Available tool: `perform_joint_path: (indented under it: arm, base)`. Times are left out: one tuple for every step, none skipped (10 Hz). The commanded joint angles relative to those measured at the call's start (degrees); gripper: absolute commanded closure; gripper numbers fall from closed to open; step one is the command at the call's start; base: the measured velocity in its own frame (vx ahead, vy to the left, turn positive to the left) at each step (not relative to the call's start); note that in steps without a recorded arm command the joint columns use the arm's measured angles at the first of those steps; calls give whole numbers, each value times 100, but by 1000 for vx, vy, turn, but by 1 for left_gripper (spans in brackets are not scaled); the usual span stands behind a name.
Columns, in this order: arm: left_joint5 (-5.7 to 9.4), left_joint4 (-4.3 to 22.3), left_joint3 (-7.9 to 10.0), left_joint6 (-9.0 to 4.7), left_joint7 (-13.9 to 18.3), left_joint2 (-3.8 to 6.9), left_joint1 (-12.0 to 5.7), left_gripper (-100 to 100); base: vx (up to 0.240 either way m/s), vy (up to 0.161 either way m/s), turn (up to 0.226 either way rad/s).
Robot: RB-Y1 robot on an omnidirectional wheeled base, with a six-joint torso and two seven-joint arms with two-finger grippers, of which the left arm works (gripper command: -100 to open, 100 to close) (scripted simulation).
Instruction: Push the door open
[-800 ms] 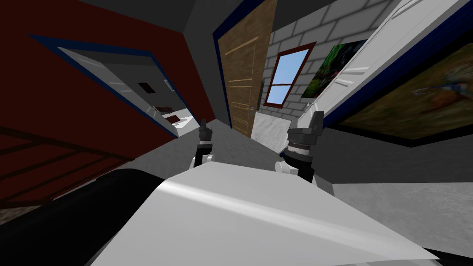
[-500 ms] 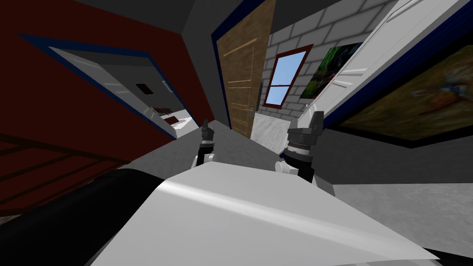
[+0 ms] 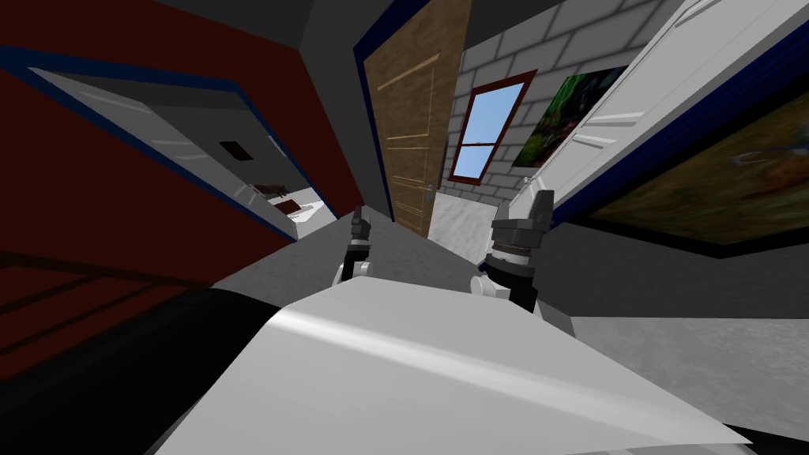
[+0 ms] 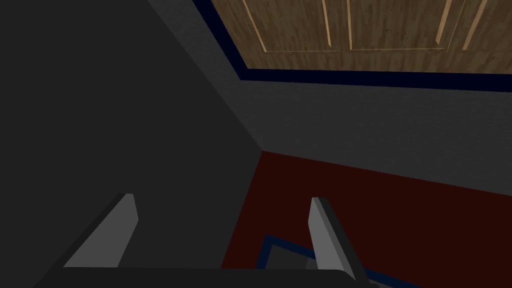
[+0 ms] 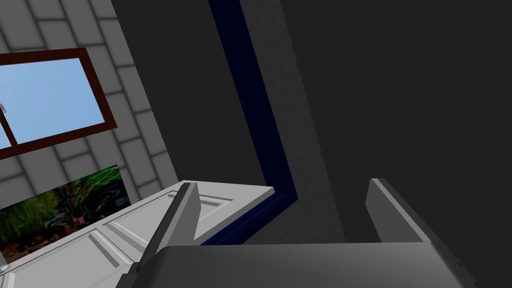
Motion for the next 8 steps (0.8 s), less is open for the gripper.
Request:
perform_joint_path:
  arm:
    - [47,171,-20,1,-20,37,-124,-100]
    - [75,276,-42,-3,-35,55,-189,-100]
    - [102,381,-65,-6,-51,72,-253,-100]
    - [129,485,-87,-10,-66,90,-317,-100]
    - [158,594,-111,-14,-82,107,-384,-100]
    - [190,716,-137,-18,-99,122,-459,-100]
    - [222,837,-163,-22,-117,138,-534,-100]
    - [254,959,-189,-27,-134,153,-608,-100]
  base:
    - [84,22,-33]
    - [92,14,-42]
    - [84,16,-40]
    - [86,23,-54]
    - [105,25,-49]
    - [96,29,-43]
    - [91,35,-53]
    - [93,39,-37]
